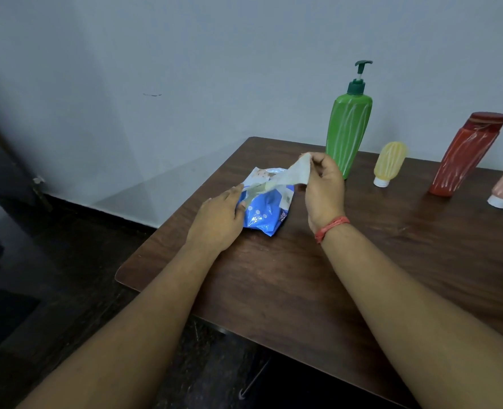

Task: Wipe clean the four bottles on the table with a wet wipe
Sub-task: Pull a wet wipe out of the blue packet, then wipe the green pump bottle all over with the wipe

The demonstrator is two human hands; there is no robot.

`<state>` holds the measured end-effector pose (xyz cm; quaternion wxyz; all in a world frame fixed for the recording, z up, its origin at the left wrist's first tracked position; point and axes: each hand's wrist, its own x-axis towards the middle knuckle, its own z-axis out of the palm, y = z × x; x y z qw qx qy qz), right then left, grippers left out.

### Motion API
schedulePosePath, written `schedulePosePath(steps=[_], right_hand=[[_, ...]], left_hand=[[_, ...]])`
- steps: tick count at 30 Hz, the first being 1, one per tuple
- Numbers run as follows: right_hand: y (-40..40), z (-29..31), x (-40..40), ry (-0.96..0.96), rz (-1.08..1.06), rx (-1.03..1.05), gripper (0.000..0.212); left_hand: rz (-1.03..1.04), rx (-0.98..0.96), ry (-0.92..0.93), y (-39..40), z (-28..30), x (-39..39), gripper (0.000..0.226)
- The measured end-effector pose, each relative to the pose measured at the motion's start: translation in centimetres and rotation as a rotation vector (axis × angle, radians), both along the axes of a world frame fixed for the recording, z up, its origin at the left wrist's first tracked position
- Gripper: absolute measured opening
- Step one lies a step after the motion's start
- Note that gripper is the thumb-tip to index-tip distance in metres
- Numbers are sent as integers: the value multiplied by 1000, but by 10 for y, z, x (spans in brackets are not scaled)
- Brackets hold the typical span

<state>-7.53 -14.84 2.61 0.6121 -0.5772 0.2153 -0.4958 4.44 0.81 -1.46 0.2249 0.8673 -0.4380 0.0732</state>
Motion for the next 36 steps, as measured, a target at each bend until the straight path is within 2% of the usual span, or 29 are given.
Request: schedulePosePath(steps=[3,6,9,12,15,18,22,24,26,30,32,36], right_hand=[[-11,8,-17,20,-71,-52,10],[-24,13,-42,208,-182,-222,13],[-38,16,-67,362,-240,-343,16],[-50,16,-87,390,-229,-239,5],[-63,13,-105,373,-215,-118,5],[-72,10,-121,297,-132,33,5],[-84,6,-147,199,-27,250,5],[-92,2,-162,151,-6,327,9],[-99,-1,-174,73,27,395,15],[-116,-12,-190,-48,103,445,25],[-123,-18,-191,-64,129,440,34],[-124,-26,-184,-42,119,379,43]], left_hand=[[12,-6,22,0,-1,0,53],[4,-22,29,1,-1,-1,55],[13,0,-72,2,3,-4,57],[44,9,-231,3,8,-13,59],[-53,-19,-320,-14,15,-42,61],[-194,-46,-344,-55,25,-84,70],[-271,-1,-338,-109,30,-125,74],[-292,9,-243,-132,28,-137,71],[-326,-55,-32,-149,23,-148,67],[-405,-207,673,-174,14,-170,53],[-425,-274,819,-184,10,-175,44],[-465,-412,1006,-193,4,-168,50]])
